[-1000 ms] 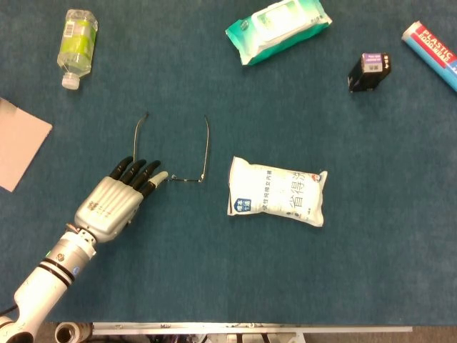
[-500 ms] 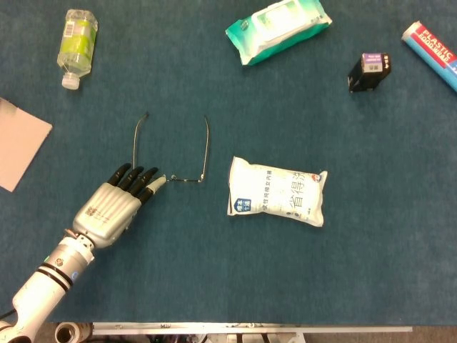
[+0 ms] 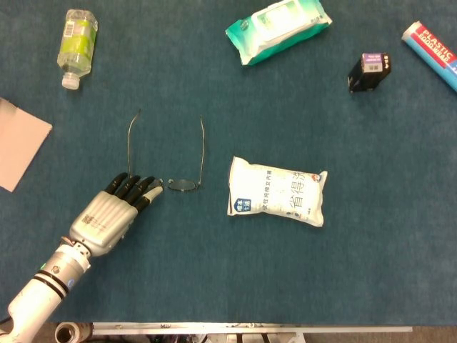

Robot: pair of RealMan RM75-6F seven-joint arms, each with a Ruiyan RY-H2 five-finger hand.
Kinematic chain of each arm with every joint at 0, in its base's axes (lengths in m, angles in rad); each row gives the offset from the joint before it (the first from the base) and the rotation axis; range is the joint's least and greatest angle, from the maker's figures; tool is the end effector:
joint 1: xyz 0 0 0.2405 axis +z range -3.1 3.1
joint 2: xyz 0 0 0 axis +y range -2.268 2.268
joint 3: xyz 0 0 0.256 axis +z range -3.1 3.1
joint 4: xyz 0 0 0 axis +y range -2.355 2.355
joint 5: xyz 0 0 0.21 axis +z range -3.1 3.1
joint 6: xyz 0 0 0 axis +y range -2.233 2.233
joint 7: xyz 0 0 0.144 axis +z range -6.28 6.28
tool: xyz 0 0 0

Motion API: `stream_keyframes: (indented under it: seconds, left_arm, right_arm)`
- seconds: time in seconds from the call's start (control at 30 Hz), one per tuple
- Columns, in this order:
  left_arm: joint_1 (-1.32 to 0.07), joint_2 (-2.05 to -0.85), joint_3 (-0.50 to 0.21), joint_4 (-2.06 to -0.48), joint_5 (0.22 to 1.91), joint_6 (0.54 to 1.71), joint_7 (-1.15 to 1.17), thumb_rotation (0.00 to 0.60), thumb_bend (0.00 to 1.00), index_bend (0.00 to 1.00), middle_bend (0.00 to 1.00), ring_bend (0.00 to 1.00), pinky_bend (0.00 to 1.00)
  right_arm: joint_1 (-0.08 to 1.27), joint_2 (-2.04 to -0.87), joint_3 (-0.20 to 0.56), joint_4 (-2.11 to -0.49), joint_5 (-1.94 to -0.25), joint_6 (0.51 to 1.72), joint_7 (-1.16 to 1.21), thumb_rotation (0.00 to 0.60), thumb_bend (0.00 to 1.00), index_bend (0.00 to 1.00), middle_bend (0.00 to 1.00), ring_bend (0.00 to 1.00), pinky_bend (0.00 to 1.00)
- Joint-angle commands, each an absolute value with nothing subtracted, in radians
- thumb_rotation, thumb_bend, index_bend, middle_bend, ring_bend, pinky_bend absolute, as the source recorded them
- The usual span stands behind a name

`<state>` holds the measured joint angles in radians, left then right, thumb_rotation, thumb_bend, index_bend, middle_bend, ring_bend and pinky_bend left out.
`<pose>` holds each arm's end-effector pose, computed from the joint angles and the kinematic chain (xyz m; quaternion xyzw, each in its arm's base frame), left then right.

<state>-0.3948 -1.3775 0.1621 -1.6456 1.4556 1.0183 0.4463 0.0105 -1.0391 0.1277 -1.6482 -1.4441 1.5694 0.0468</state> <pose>-0.2503 0.1845 -0.0078 -0.8345 -0.3492 -0.2228 0.3633 -0.3174 -0.1719 0.2066 0.5309 -0.3695 0.4100 0.6430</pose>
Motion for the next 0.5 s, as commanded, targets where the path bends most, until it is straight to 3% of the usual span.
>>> stream_keyframes:
  seconds: [0.03, 0.5]
  left_arm:
    - [-0.387, -1.373, 0.172, -1.654, 1.465, 1.026, 0.450, 0.600, 0.80, 0.04, 0.00, 0.00, 0.00]
    - [-0.356, -1.325, 0.208, -1.706, 1.515, 1.063, 0.436, 0.600, 0.80, 0.04, 0.00, 0.00, 0.00]
  right_arm:
    - [0.011, -1.039, 0.128, -1.648, -1.444, 1.569, 0.046, 0.600, 0.29, 0.60, 0.39, 0.26, 0.29]
    - [0.010, -1.039, 0.126, -1.649, -1.448, 1.571, 0.044, 0.600, 0.29, 0.60, 0.39, 0.26, 0.29]
